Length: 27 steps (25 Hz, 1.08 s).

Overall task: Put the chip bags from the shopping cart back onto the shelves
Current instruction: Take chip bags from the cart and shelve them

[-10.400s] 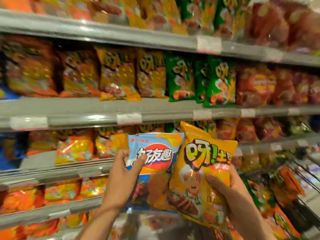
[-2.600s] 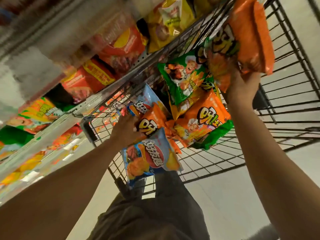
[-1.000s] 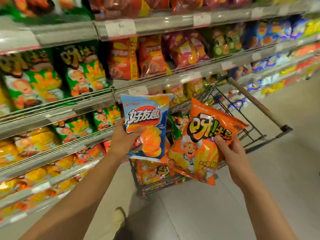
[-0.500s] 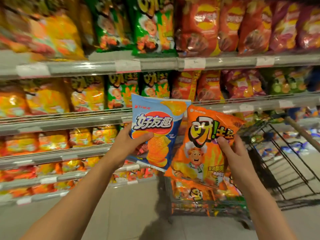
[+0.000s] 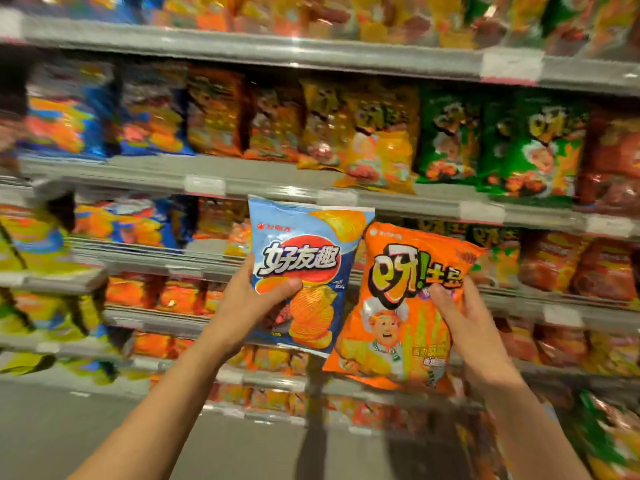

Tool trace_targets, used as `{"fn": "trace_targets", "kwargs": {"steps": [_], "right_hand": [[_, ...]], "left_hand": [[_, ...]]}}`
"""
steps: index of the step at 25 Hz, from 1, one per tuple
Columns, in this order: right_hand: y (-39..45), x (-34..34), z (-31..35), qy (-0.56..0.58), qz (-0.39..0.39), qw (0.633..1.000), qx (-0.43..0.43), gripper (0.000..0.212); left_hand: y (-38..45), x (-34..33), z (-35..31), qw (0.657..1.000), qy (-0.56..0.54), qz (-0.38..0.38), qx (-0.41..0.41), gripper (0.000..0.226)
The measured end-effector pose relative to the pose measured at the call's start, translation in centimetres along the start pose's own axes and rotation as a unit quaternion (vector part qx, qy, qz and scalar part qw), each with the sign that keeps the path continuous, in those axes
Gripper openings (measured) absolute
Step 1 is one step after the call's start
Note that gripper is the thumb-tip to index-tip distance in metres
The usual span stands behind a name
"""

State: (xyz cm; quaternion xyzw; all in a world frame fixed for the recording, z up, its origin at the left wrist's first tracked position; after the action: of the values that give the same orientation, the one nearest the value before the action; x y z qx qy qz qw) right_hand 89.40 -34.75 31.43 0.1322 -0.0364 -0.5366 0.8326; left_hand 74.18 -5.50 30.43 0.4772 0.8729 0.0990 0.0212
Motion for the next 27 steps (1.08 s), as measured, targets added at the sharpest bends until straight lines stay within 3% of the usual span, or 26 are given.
{"fn": "trace_targets", "kwargs": {"steps": [6, 11, 16, 22, 24, 27], "right_hand": [[3.0, -21.2, 1.7, 0.032, 0.103, 0.994, 0.037, 0.032], [5.3, -32.4, 2.0, 0.02, 0.166, 0.985, 0.053, 0.035], [11.3, -37.3, 3.1, 0.042, 0.185, 0.979, 0.075, 0.027], [21.0, -39.7, 3.7, 0.089, 0.158, 0.98, 0.08, 0.021], [23.5, -40.3, 3.1, 0.094, 0.149, 0.981, 0.078, 0.019], [25.5, -40.5, 2.3, 0.073, 0.135, 0.986, 0.065, 0.031]], "left_hand": [[-0.6, 20.6, -3.6, 0.99, 0.031, -0.137, -0.025, 0.054], [-0.5, 30.3, -4.5, 0.978, 0.023, -0.2, -0.053, 0.043], [6.0, 35.2, -6.4, 0.967, 0.059, -0.237, -0.067, 0.058], [19.3, 35.5, -10.0, 0.974, 0.104, -0.164, -0.116, 0.041], [23.1, 35.3, -10.8, 0.976, 0.103, -0.141, -0.131, 0.024], [26.9, 35.8, -11.6, 0.978, 0.092, -0.126, -0.14, 0.019]]}}
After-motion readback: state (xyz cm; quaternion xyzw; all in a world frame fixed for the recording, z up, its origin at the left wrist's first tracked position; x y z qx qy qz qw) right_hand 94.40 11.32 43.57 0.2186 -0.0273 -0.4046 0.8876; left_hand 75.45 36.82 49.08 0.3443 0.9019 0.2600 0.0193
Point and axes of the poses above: each hand's wrist, its own y-axis towards the middle knuckle, its own x-axis out of the back of the hand, z = x × y, the point moved 10 cm from there along y, towards the middle knuckle, and after that the axes turned 7 degrees about y, right-handed, at the moved point
